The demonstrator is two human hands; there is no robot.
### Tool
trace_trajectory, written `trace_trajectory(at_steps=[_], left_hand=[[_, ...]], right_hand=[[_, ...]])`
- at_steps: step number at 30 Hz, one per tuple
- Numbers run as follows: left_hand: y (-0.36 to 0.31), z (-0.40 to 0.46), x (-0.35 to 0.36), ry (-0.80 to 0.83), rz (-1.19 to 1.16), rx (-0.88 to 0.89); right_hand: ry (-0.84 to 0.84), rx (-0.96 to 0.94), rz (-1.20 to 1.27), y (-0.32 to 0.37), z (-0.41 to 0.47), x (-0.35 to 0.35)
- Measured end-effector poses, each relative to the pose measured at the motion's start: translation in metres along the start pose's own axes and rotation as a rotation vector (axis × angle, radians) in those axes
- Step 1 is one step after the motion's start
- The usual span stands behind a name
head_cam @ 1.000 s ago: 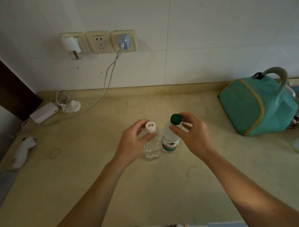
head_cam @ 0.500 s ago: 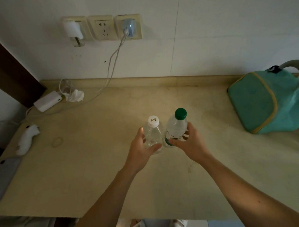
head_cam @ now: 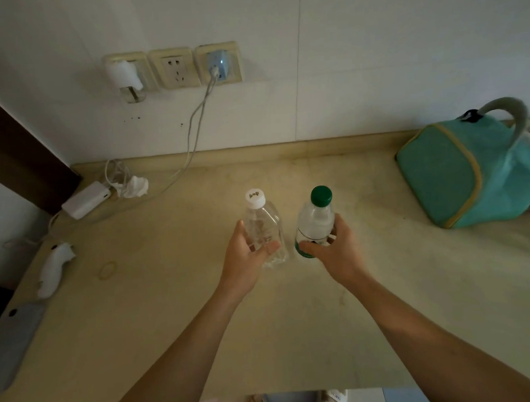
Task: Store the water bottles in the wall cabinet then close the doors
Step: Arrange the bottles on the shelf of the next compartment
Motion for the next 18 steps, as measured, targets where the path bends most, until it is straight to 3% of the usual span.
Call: trace_trajectory(at_steps=[6,18], left_hand=[[-0.091,0.009,-0.020,0.053,-0.058,0.206],[-0.375,-0.021,-0.068,0.083,-0.212,0.768]], right_hand=[[-0.150,-0.167,0.081,0.078,-0.018,-0.026],[-0.470,-0.640,0.190,0.323,-0.089,-0.134]])
Point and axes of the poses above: each hand's wrist, its own z-axis towards the middle knuckle, its own x-axis out of the palm, y = z × x, the point moved 7 cm from there along z, towards the middle knuckle, and after that the axes turned 1 degree about -z, right-handed, at the moved point
